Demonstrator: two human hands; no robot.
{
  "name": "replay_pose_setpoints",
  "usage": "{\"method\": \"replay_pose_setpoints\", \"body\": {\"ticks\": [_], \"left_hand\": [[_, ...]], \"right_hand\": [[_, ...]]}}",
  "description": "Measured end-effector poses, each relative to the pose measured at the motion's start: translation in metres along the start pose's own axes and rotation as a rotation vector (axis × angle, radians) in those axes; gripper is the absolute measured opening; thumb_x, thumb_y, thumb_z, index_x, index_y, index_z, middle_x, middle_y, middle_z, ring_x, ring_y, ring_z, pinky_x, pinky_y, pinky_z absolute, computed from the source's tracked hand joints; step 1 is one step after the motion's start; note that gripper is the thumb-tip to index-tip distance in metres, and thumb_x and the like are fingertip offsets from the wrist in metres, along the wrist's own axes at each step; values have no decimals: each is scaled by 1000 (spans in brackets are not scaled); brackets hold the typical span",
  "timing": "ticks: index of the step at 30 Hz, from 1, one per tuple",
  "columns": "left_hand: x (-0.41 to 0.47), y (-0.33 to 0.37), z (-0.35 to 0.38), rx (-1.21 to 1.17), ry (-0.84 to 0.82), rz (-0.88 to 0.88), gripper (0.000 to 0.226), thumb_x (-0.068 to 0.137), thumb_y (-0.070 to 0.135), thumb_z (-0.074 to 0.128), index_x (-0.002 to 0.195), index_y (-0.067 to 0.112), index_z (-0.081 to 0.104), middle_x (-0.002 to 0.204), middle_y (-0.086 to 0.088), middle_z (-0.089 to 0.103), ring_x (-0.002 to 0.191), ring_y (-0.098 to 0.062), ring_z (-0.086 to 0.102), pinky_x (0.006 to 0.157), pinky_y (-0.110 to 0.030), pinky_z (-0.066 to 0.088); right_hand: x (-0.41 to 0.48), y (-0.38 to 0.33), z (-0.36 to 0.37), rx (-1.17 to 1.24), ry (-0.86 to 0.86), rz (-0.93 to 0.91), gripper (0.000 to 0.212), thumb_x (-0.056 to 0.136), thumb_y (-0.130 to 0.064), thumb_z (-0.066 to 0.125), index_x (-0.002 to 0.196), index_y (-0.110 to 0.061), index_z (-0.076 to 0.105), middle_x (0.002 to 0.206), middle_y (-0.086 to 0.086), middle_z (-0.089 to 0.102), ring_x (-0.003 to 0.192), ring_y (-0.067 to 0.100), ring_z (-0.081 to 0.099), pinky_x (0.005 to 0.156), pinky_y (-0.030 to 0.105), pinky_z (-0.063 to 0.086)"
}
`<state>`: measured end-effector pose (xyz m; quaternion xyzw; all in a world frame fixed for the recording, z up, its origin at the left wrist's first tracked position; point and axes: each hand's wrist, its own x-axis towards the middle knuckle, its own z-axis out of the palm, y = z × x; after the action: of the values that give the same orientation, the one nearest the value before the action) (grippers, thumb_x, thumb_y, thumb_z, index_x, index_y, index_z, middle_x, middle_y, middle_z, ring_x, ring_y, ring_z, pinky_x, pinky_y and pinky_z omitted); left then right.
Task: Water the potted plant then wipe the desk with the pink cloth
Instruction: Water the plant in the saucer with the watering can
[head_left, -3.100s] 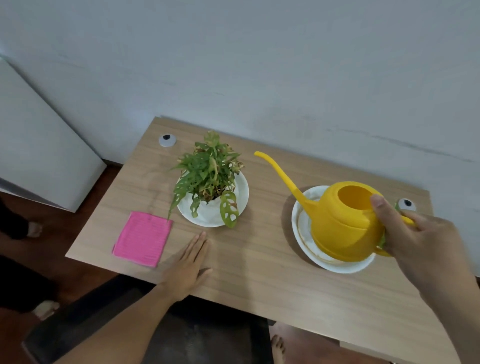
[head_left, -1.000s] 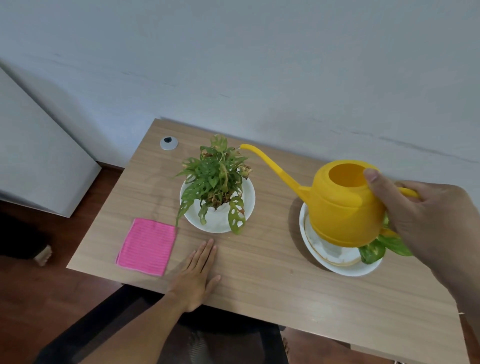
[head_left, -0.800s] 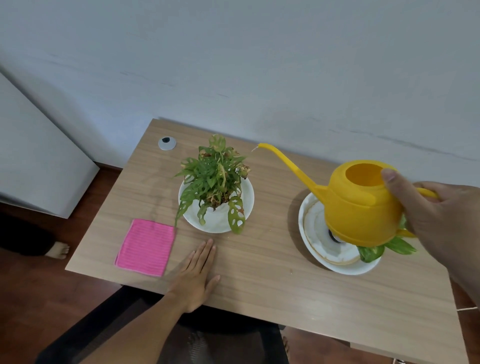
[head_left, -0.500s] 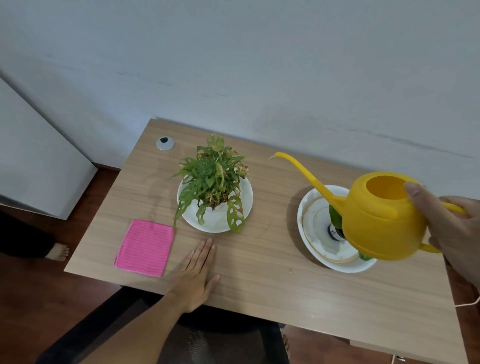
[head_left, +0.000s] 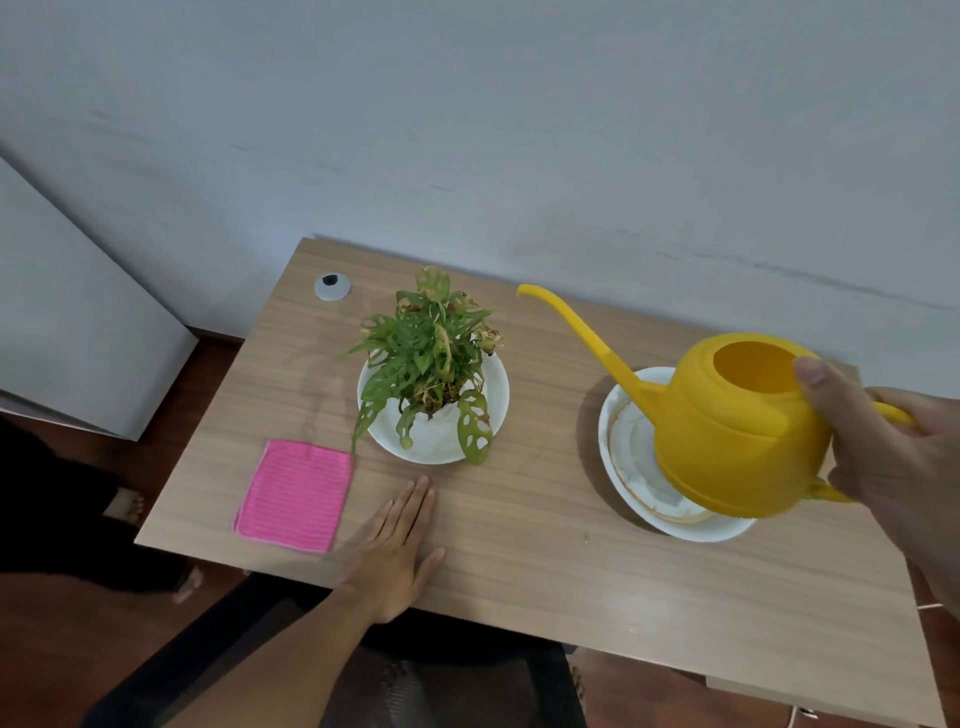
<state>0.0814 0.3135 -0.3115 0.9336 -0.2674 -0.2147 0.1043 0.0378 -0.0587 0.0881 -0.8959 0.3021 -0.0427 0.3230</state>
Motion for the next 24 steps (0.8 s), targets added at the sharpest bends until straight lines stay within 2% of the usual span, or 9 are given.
{"method": "replay_pose_setpoints", "body": {"ticks": [2, 4, 6, 8, 10, 14, 17, 21, 24], "left_hand": [[0, 1, -1, 6, -20, -7, 84, 115, 64, 15, 172, 16, -25, 179, 1, -38, 169, -16, -30, 137, -38, -12], [0, 2, -3, 15, -37, -12, 85, 115, 64, 12, 170, 15, -29, 177, 1, -42, 167, -16, -34, 137, -39, -13], [0, 3, -4, 22, -53, -16, 85, 115, 64, 12, 168, 14, -32, 176, 0, -45, 166, -16, -36, 137, -39, -13], [1, 3, -4, 14, -64, -22, 86, 115, 64, 11, 168, 13, -33, 176, 0, -46, 166, -16, -37, 136, -39, -14], [1, 2, -1, 17, -62, -24, 85, 115, 64, 11, 168, 13, -32, 176, 0, -45, 166, -16, -37, 136, -39, -13], [3, 0, 2, -11, -34, -19, 84, 115, 63, 14, 171, 15, -26, 179, 1, -39, 168, -15, -31, 137, -40, -10], [2, 0, 4, -22, -33, -14, 84, 115, 62, 15, 172, 15, -25, 180, 2, -39, 168, -14, -32, 137, -41, -9], [2, 0, 4, -45, -30, -14, 84, 115, 60, 18, 172, 15, -24, 180, 2, -38, 168, -15, -32, 137, -41, -9], [1, 1, 3, -47, -28, -15, 83, 115, 59, 17, 172, 15, -25, 178, 2, -41, 167, -14, -34, 136, -40, -12]], "right_hand": [[9, -20, 3, -38, 23, -47, 86, 83, -101, 59, 81, -15, 67, 57, 20, 56, 66, 56, 63, 70, 73, 62], [1, -35, 7, 71, 29, -45, 89, 80, -104, 56, 94, -18, 71, 65, 26, 64, 73, 56, 70, 75, 74, 63], [0, -45, 13, 49, 6, -37, 88, 82, -100, 55, 88, -14, 71, 63, 23, 62, 73, 54, 71, 74, 69, 63], [4, -55, 18, 33, 64, -78, 93, 82, -92, 59, 74, 1, 64, 66, 30, 60, 71, 54, 65, 66, 59, 56], [8, -58, 23, 8, 12, -91, 96, 88, -87, 64, 73, 8, 61, 68, 34, 60, 69, 53, 62, 63, 55, 52], [7, -68, 31, 36, -26, -123, 80, 94, -75, 65, 70, 0, 51, 57, 20, 51, 49, 25, 44, 61, 40, 37], [1, -74, 34, 36, -56, -122, 85, 84, -79, 61, 67, 2, 48, 44, 2, 35, 46, 15, 42, 56, 35, 31], [-3, -68, 34, -31, -75, -144, 106, 77, -90, 59, 76, 15, 53, 62, 23, 43, 51, 18, 38, 49, 32, 26], [-3, -58, 33, -60, -43, -146, 108, 78, -96, 58, 71, 12, 53, 62, 22, 45, 56, 27, 41, 54, 40, 34]]}}
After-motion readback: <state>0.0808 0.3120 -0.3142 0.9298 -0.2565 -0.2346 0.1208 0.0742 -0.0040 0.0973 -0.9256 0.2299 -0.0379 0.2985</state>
